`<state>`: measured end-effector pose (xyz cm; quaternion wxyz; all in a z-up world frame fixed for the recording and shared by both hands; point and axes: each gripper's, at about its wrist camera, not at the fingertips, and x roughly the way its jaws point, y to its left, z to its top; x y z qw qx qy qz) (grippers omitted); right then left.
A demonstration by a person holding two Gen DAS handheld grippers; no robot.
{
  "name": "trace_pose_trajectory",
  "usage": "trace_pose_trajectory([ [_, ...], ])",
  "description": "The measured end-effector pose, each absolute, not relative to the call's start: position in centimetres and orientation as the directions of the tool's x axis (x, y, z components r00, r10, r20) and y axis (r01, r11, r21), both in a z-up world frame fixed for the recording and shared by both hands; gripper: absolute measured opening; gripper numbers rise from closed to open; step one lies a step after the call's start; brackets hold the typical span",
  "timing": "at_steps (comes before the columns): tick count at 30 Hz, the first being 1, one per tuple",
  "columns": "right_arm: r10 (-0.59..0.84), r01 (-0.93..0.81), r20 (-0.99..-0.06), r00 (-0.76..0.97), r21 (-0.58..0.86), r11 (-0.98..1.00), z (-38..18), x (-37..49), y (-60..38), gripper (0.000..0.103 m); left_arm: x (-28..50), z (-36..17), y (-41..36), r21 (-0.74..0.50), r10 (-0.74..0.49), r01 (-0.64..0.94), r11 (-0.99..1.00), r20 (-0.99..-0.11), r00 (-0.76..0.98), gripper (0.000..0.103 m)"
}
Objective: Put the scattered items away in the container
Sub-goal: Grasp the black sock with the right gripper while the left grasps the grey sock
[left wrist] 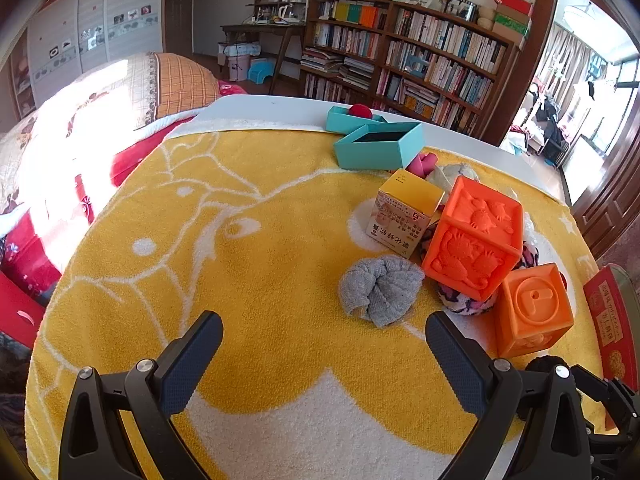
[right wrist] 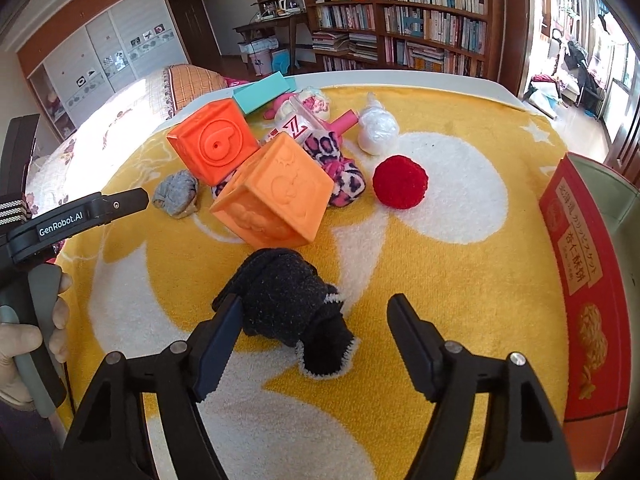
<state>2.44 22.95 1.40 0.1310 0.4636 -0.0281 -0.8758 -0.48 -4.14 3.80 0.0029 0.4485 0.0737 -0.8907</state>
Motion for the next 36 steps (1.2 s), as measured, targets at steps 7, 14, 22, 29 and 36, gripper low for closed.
trace_pose_trajectory([
  [7, -0.27, 0.235, -0.799, -0.538, 0.166, -0.958, 1.3, 1.9, 22.0, 0.076, -2.8, 2.8, -1.8, -0.053, 0.048, -0.009, -0.999, -0.821, -0.569, 0.103],
  [14, -0.311, 0.261, -0.793, -0.523, 0.198, -0.945, 0.9, 1.7, 21.9, 0.076, -4.5, 1.1, -2.1, -0.087, 0.069, 0.006, -0.996, -0.837, -0.542, 0.103],
  [22, -0.35, 0.301, -0.787, -0.508, 0.219, -0.928, 0.0, 1.7, 21.1, 0.076, -5.0, 0.2, -2.5, -0.102, 0.08, 0.009, -0.995, -0.83, -0.552, 0.096],
  [29, -0.411, 0.354, -0.754, -0.512, 0.25, -0.901, 0.2, 2.5, 20.6, 0.05, -4.1, 0.9, -2.7, -0.169, 0.149, -0.02, -0.985, -0.8, -0.582, 0.054],
  [36, -0.441, 0.326, -0.729, -0.524, 0.306, -0.894, 0.3, 2.5, 21.8, 0.048, -2.7, 2.2, -3.3, -0.192, 0.159, -0.012, -0.981, -0.773, -0.614, 0.054],
])
